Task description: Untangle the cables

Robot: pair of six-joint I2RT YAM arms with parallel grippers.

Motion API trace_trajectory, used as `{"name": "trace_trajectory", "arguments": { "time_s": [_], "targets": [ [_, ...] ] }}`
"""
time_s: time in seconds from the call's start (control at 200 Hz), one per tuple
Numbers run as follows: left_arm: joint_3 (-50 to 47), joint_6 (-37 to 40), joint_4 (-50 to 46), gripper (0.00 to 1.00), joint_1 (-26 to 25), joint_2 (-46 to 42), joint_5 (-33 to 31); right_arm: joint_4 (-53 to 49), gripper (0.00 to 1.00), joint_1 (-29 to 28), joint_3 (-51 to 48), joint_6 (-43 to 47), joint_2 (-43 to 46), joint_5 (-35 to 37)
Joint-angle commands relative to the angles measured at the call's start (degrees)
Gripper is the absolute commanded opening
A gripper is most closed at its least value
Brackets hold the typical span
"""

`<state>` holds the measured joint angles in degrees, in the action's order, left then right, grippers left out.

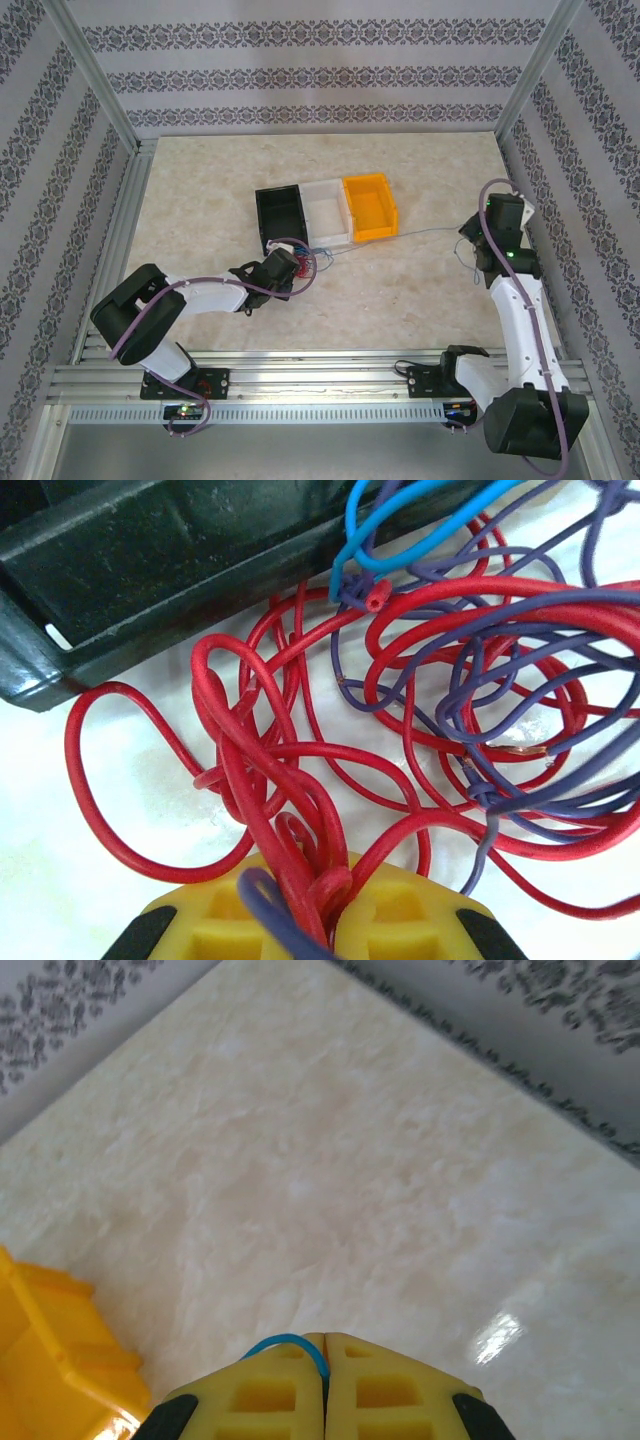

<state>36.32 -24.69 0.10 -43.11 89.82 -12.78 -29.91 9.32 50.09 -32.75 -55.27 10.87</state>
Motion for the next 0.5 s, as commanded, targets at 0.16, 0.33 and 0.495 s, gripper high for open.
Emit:
{"name": "trace_trajectory", "arguments": {
  "time_s": [0.16,0.33,0.495],
  "targets": [
    [-5.41,-6.33,-1.43,0.0,0.49,4.4,2.2,-2.8,0.0,14.14,6.3,0.27,2.11,-6.85],
    [-5.76,-4.46,-0.86,0.0,0.49,4.31,4.37,-2.43,0.0,12.99,10.88,4.09,1.19,-8.58],
    [-4.06,3.59,2.1,0.0,-0.51,2.32,12.36,0.73,0.0,5.61,11.52,5.06,1.26,-15.06]
  ]
}}
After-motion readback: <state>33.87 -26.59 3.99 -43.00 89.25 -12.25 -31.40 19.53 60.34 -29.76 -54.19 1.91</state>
